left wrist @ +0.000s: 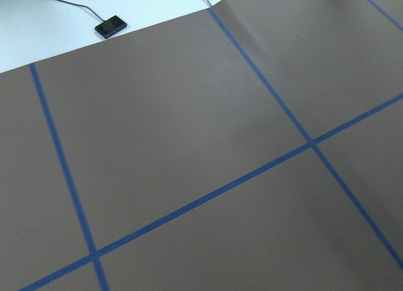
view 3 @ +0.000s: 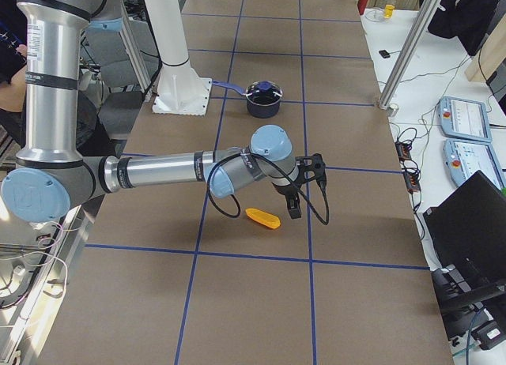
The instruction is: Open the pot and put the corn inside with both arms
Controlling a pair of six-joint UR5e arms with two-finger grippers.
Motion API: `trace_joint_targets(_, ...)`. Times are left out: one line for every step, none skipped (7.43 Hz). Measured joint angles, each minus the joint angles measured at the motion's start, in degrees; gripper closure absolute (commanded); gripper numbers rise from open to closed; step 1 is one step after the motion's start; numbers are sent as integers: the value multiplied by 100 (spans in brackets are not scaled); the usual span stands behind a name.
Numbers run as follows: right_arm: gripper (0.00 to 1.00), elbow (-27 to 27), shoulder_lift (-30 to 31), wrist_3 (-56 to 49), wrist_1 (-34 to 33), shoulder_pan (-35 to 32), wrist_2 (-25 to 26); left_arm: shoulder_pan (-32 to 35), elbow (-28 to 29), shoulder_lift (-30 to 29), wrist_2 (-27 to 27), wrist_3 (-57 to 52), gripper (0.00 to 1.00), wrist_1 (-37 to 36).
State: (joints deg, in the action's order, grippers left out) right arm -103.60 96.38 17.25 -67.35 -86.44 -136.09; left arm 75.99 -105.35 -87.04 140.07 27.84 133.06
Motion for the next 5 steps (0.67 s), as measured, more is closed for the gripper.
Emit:
trace_joint_targets(0,2,2,4,6,2,-3,-475,-85,-299,-256,470,0,-183)
trace_joint_targets(0,2,3,6,9,4,-4,-919,-130,-633,-430,987,0,-299)
trace_joint_targets(0,4,3,6,11,4,-9,-1410,-148,-931,-737,1490,0,-356)
trace_joint_targets(0,6,3,6,11,4,-15,-1958,-153,-1254,-1240,1938,0,-515)
trace_joint_targets(0,6,3,7,11,4,-13,-2501,-170,-1703,-1807,2311,0,-976)
